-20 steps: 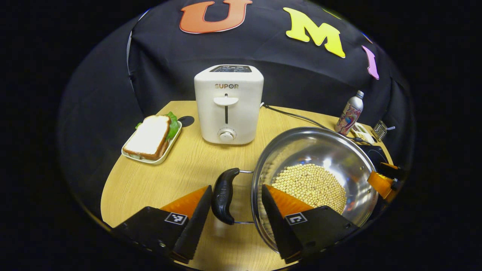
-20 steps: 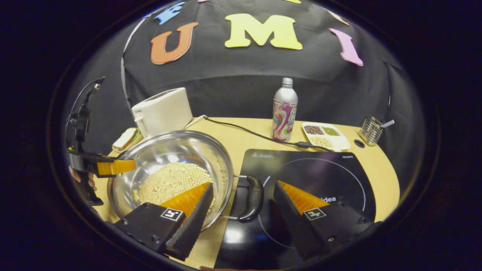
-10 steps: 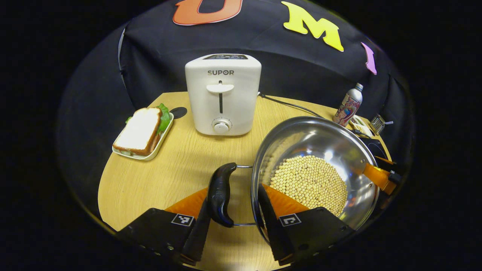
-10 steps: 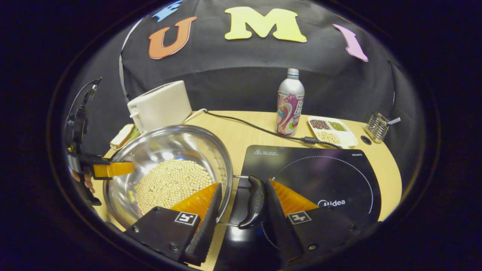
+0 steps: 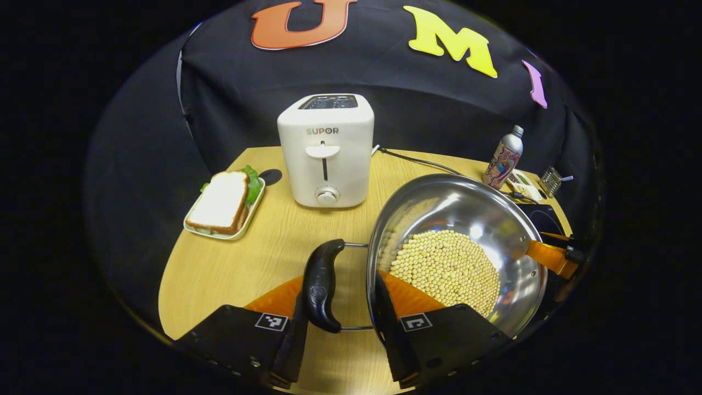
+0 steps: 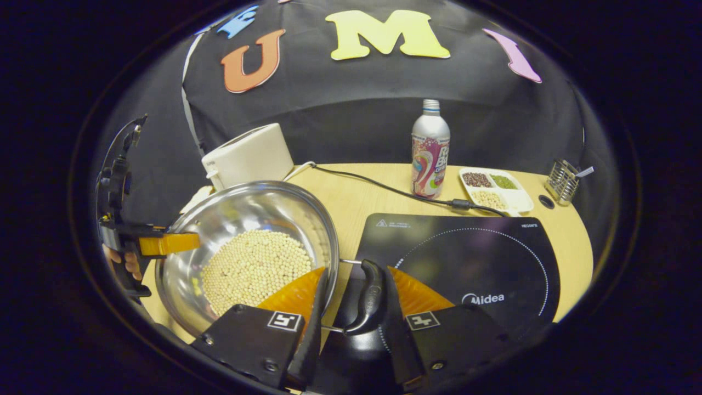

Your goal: First push the handle of the pot to place it horizontally, then grasp the pot with both hands and set it on the induction cooktop.

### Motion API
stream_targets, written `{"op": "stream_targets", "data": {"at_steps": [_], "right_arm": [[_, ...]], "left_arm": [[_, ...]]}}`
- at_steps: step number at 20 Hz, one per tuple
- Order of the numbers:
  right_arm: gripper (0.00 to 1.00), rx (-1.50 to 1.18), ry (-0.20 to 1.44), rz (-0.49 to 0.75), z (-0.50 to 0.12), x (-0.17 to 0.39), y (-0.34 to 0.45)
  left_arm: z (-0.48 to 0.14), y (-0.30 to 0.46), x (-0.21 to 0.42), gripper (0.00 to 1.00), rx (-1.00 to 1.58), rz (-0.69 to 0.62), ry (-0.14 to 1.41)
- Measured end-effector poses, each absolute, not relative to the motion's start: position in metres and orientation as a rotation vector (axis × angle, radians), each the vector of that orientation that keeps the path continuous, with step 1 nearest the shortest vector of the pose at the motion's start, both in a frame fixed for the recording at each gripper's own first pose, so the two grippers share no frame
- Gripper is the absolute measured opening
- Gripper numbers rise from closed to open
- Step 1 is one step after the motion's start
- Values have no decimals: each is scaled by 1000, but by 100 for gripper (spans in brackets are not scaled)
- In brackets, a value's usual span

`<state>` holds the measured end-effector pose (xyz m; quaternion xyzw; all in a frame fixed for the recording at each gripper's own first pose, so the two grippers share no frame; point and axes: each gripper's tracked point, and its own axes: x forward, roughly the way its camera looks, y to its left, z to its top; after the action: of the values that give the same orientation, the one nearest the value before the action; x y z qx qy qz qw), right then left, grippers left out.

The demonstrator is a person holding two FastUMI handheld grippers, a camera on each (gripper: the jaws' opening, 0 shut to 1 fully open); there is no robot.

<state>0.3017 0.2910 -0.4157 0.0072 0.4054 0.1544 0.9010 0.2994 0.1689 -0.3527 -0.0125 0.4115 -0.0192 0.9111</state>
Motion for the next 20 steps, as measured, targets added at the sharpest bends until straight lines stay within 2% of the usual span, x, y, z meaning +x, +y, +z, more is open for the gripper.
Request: {"op": "stream_targets", "data": {"at_steps": [1, 2, 3, 6, 7, 12, 13, 15, 20], "right_arm": [[53, 10, 821, 326, -407, 300, 290], [53, 7, 803, 333, -396, 299, 288], [55, 9, 792, 337, -385, 298, 285], [53, 12, 749, 362, -347, 300, 274], [55, 15, 733, 367, -331, 297, 272], [55, -3, 688, 389, -260, 294, 241], [53, 9, 689, 389, -249, 292, 233], [55, 24, 682, 380, -226, 292, 214], [53, 26, 637, 341, -189, 284, 155]], "left_arm": [[-345, 168, 296, 69, -22, -36, 848], [-336, 165, 294, 59, -29, -31, 843], [-326, 162, 293, 59, -35, -31, 831], [-294, 154, 284, 59, -50, -31, 805], [-282, 151, 283, 59, -58, -30, 797], [-224, 124, 271, 59, -72, -39, 767], [-212, 117, 270, 59, -83, -38, 763], [-195, 98, 269, 59, -70, -53, 751], [-165, 42, 264, 59, -81, -97, 724]]}}
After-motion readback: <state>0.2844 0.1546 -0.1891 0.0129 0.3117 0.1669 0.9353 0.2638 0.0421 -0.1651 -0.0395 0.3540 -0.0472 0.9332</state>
